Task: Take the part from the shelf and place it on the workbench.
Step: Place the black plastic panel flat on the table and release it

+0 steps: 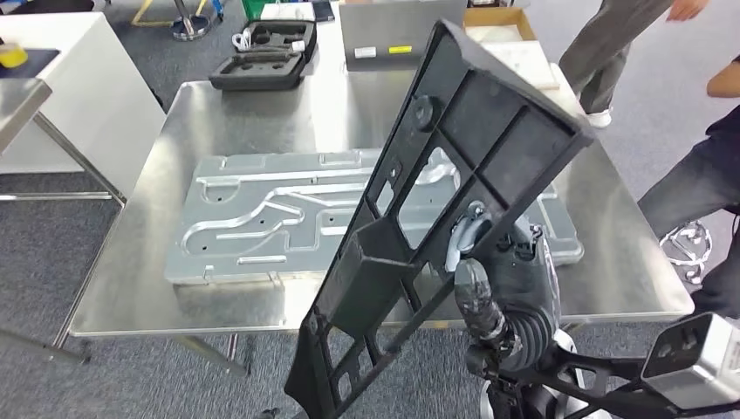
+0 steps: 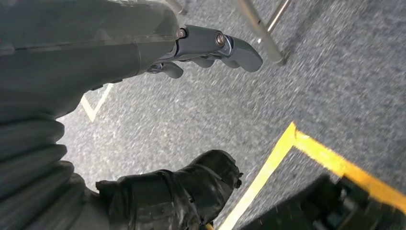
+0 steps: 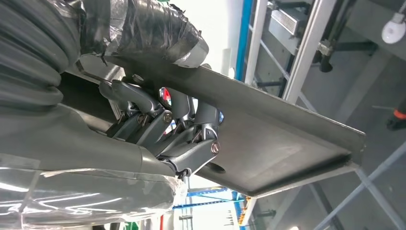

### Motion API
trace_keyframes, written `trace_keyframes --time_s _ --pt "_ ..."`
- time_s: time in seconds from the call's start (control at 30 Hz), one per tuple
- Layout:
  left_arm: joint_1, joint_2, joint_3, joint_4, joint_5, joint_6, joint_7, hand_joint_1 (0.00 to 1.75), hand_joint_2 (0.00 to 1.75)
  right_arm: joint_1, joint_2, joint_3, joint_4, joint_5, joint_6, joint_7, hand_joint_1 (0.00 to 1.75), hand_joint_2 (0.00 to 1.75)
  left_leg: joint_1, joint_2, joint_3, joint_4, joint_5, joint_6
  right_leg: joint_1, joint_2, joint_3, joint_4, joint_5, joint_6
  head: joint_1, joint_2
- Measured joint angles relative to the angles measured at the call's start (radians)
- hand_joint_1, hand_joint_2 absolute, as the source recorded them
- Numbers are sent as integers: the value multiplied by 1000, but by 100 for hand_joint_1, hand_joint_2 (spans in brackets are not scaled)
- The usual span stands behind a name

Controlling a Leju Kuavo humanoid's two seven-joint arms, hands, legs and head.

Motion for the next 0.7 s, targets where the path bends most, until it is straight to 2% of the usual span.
trace_keyframes --time_s 0.03,0.07,0.1,0.13,0.2,0.23,0.27,0.33,0.37,0.4,0.43,0.5,0.53,0.57,0.63,0.7 --pt "1 2 0 0 0 -1 0 0 175 -3 0 0 1 10 -4 6 173 175 -7 -4 12 -55 49 12 2 3 7 1 -9 2 0 0" --pt "2 4 0 0 0 -1 0 0 175 -8 0 0 3 24 -8 15 173 175 -12 -9 21 -90 84 21 3 6 11 3 -18 5 1 0" --pt "3 6 0 1 -1 -2 -1 0 175 -16 -1 0 6 41 -14 27 173 175 -16 -13 26 -103 98 25 4 9 12 4 -27 9 1 0" --pt "3 6 0 1 -3 -3 -2 0 175 -29 -1 0 8 62 -22 42 173 175 -16 -16 30 -103 95 27 4 12 13 1 -33 14 1 0" --pt "-1 4 0 1 -9 -4 -5 0 175 -62 -3 0 14 125 -41 85 173 175 -9 -14 43 -116 96 26 4 9 13 10 -48 23 1 0" --pt "-4 3 0 1 -12 -4 -7 0 175 -81 -6 0 18 161 -51 106 173 175 -4 -13 50 -124 96 29 5 5 1 37 -66 29 3 0" --pt "-6 3 -1 1 -15 -4 -8 0 175 -97 -8 0 23 191 -60 125 173 175 -1 -12 56 -130 94 31 4 2 -24 86 -91 35 4 0" --pt "-9 1 -1 1 -18 -4 -9 0 175 -119 -12 0 33 220 -67 144 173 175 0 -12 61 -129 86 37 -1 -1 -102 213 -145 45 6 0" --pt "-9 0 -1 1 -18 -4 -9 0 175 -124 -14 0 37 223 -68 149 173 175 1 -13 63 -126 81 37 -4 -1 -136 257 -151 48 6 0" --pt "-8 0 -1 1 -18 -4 -9 0 175 -128 -16 0 41 224 -68 151 173 175 2 -14 65 -121 74 36 -7 -1 -155 268 -135 52 6 0" --pt "-7 -1 -1 1 -18 -4 -9 0 175 -131 -17 0 45 224 -68 153 173 175 4 -15 68 -115 66 34 -10 -1 -155 240 -98 55 6 0" --pt "-6 -2 -2 1 -18 -4 -9 0 175 -140 -19 0 51 227 -68 155 173 175 9 -18 72 -97 49 26 -14 -1 -121 121 -10 59 6 0" --pt "-7 -2 -2 1 -18 -4 -9 0 175 -145 -20 0 54 232 -69 156 173 175 10 -19 72 -88 41 21 -13 1 -107 74 16 59 7 0" --pt "-8 -2 -2 1 -19 -4 -9 0 175 -150 -21 0 58 247 -69 164 173 175 10 -20 68 -82 37 16 -12 2 -99 49 28 55 8 0" --pt "-8 -2 -4 1 -21 -6 -9 0 175 -167 -23 2 67 310 -73 199 173 175 7 -21 61 -75 36 8 -8 6 -102 45 27 44 6 0" --pt "-7 -1 -9 1 -26 -10 -9 0 175 -199 -27 10 85 451 -81 276 173 175 6 -20 57 -69 33 2 -11 6 -101 43 30 34 3 0"
